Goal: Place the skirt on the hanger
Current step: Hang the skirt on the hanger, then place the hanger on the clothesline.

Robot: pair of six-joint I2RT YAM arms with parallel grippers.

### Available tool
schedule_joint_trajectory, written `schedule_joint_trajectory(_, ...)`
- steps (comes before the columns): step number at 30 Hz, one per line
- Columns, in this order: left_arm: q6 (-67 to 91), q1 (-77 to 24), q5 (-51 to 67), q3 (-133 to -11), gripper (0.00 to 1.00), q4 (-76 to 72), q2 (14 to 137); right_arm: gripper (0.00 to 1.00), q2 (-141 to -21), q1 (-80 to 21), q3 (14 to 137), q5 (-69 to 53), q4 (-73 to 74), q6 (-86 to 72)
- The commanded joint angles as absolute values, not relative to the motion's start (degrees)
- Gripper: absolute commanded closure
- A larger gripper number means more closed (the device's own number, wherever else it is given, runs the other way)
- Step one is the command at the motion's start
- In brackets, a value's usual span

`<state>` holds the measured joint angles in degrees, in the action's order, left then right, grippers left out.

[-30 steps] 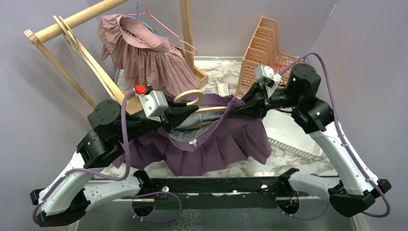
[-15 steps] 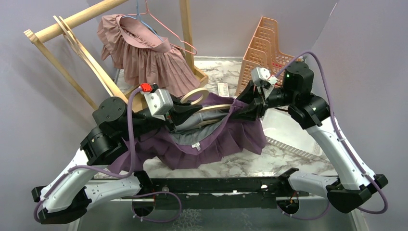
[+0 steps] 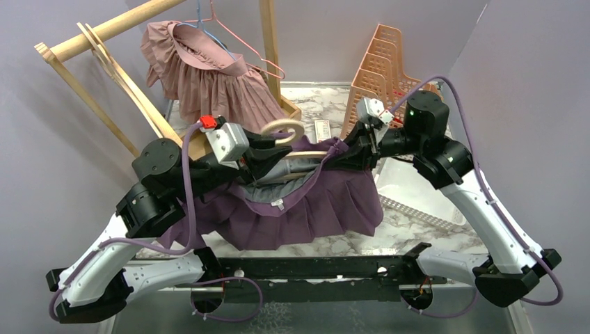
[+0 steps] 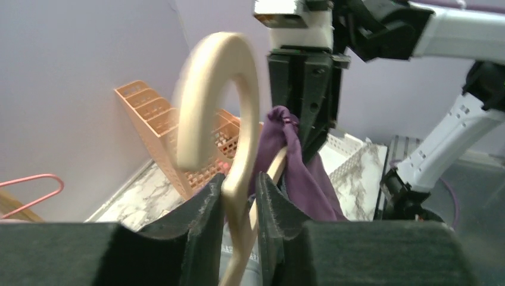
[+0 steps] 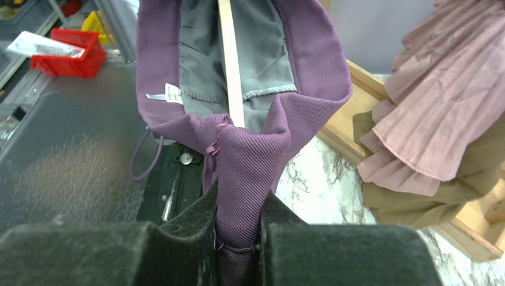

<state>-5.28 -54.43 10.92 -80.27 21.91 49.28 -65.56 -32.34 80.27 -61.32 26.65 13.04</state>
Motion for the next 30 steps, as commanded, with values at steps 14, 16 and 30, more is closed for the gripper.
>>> schedule_joint_trajectory(14, -19.7, -54.4, -16.5, -98.6, 0.5, 22.6, 46.0, 0.99, -63.5, -36.8, 80.0, -40.7, 24.1, 11.1)
schedule_joint_trajectory(16, -20.4, -54.4, -17.9, -100.2, 0.5, 22.0, 46.9, 0.99, -64.9, -38.2, 80.9, -38.0, 25.4, 11.9)
schedule_joint_trajectory(30, -23.5, -54.4, -23.7, -99.9, 0.5, 19.4, 48.3, 0.99, -68.4, -42.2, 80.6, -28.7, 21.0, 8.7)
